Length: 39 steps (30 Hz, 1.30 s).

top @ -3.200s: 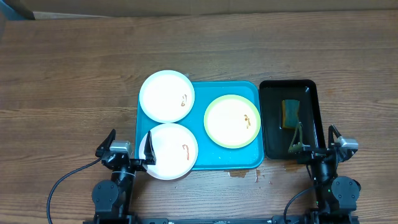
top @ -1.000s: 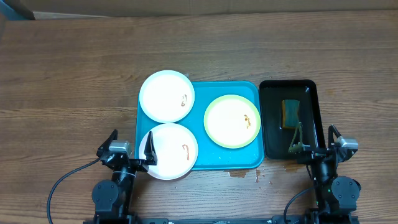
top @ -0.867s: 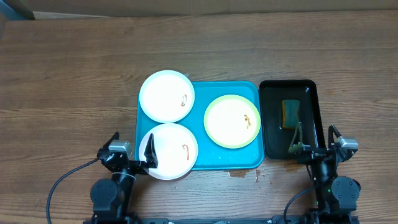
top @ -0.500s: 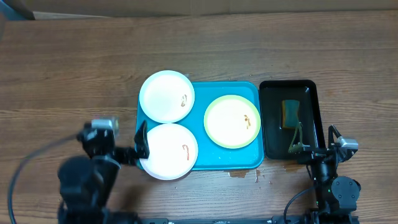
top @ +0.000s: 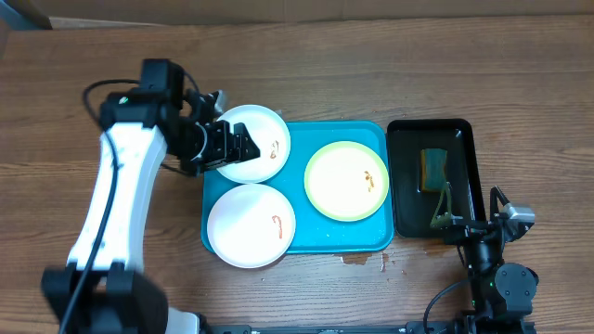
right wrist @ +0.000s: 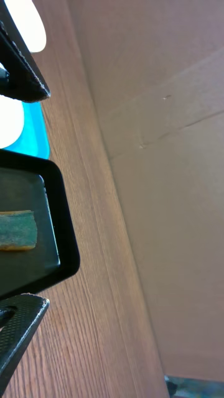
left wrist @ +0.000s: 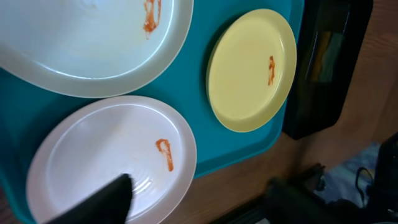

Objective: Clean dirty plates on tray and stack at the side
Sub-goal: 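Reach the left gripper over the teal tray and pin the yellow plate's edge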

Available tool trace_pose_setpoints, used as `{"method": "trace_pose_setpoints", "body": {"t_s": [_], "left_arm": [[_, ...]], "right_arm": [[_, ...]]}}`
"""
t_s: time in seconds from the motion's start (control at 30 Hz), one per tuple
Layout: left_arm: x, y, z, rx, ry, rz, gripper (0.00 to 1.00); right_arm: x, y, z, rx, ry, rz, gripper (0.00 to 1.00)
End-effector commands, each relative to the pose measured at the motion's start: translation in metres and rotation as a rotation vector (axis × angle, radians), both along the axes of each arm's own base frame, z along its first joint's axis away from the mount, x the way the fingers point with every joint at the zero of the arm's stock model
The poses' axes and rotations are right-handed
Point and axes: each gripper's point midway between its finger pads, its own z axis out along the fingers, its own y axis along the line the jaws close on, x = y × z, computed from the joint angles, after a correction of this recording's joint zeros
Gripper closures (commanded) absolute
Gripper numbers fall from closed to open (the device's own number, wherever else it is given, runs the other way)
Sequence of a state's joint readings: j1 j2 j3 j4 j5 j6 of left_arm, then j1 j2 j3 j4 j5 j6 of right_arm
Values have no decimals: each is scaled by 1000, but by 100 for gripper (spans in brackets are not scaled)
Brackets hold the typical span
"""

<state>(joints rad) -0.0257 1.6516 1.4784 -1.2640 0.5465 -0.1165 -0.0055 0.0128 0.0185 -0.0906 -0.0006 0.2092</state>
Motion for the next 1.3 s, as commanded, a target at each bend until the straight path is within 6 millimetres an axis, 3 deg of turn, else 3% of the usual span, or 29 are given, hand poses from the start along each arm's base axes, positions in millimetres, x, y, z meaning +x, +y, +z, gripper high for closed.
{"method": "trace_pose_setpoints", "body": {"t_s": [0.0, 0.03, 0.2, 0.27, 0.4, 0.43, 0.63, 0.9, 1.0, 1.27], "left_arm": [[0, -27, -21, -61, 115, -40, 89], [-3, -28, -33, -14, 147, -50, 96], [-8, -39, -87, 262, 188, -86, 94], [-4, -63, -102, 287, 156, -125, 80], [2, -93, -112, 278, 90, -190, 42], [4, -99, -114, 274, 75, -201, 37], [7, -121, -129, 267, 55, -217, 52], [5, -112, -163, 355, 119, -180, 57], [7, -113, -166, 355, 117, -177, 63], [16, -116, -166, 350, 81, -171, 65]], "right_arm": [[0, 1, -1, 3, -6, 6, 0], [0, 1, -1, 4, -6, 6, 0], [0, 1, -1, 3, -6, 6, 0], [0, 1, -1, 4, -6, 6, 0], [0, 1, -1, 3, -5, 6, 0], [0, 1, -1, 3, -6, 6, 0], [0, 1, -1, 3, -6, 6, 0], [0, 1, -1, 4, -6, 6, 0], [0, 1, -1, 3, -6, 6, 0], [0, 1, -1, 4, -6, 6, 0]]}}
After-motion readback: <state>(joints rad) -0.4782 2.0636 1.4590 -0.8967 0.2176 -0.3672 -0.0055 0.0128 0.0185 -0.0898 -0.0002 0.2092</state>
